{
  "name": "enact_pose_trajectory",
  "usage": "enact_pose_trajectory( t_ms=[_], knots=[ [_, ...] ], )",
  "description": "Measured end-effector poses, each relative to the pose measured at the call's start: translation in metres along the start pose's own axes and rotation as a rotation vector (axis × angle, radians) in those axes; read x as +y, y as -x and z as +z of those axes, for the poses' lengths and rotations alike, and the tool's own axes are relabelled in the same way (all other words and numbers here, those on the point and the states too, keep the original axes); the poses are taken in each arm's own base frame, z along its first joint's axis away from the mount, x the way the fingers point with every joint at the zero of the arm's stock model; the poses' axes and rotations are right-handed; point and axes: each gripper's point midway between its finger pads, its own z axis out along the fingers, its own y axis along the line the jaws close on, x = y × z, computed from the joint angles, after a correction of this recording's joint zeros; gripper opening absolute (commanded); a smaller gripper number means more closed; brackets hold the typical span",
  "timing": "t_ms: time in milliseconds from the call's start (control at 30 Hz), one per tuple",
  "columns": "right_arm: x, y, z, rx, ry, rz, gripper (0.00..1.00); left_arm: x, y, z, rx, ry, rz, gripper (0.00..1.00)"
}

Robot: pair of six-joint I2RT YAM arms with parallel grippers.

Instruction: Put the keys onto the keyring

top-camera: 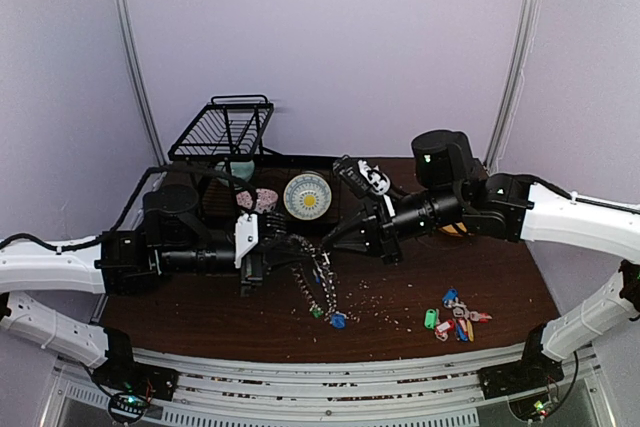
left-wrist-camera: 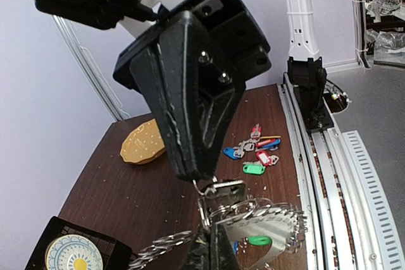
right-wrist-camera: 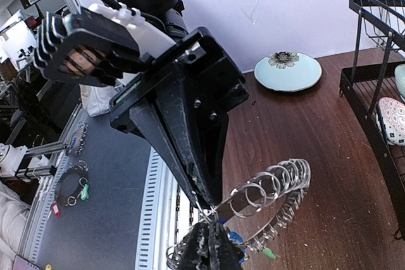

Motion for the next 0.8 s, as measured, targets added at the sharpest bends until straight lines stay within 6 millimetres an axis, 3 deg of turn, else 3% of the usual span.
enact_pose_trajectory(
  t_ms=[267,533,633,800],
  knots=[
    [-0.016,-0.016,0.004,0.054,-0.032,0.049,0.00,0.008,0.013,-0.006,-0.043,0.044,0.020,0.00],
    [-0.016,-0.019,0.004,0.060,-0.030,0.049,0.00,0.010,0.013,-0.006,-0.042,0.057,0.020,0.00],
    [-0.025,-0.037,0.004,0.093,-0.062,0.087,0.00,0.011,0.012,-0.006,-0.039,0.062,0.020,0.00],
    [-0.041,-0.101,0.012,0.224,-0.120,0.246,0.00,0.012,0.011,-0.006,-0.035,0.070,0.020,0.00]
  ],
)
